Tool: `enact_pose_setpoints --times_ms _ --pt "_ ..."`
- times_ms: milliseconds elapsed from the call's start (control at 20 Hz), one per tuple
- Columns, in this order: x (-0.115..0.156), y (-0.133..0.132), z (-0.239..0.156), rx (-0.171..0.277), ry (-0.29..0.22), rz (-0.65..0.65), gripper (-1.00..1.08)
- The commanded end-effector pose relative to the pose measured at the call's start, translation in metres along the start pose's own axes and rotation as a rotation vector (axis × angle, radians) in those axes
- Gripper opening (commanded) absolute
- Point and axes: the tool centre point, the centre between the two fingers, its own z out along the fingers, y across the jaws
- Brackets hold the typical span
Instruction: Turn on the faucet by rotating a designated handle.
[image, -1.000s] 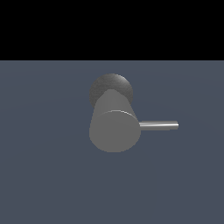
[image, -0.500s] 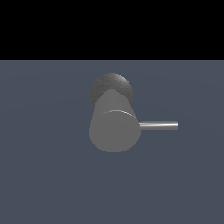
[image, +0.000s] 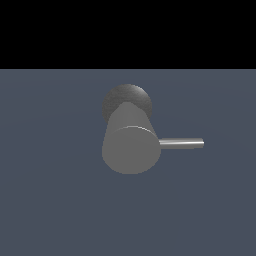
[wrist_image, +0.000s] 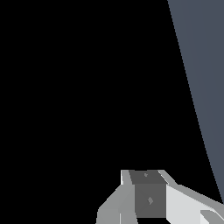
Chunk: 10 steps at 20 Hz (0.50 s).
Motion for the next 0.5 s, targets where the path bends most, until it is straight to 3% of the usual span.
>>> enact_pose_setpoints --times_ms 0,450 --pt "0.020 0.025 -0.014 0.031 0.073 0.081 -1.00" --pt "0.064 0.141 -0.063 0.074 0.318 0.393 -1.00"
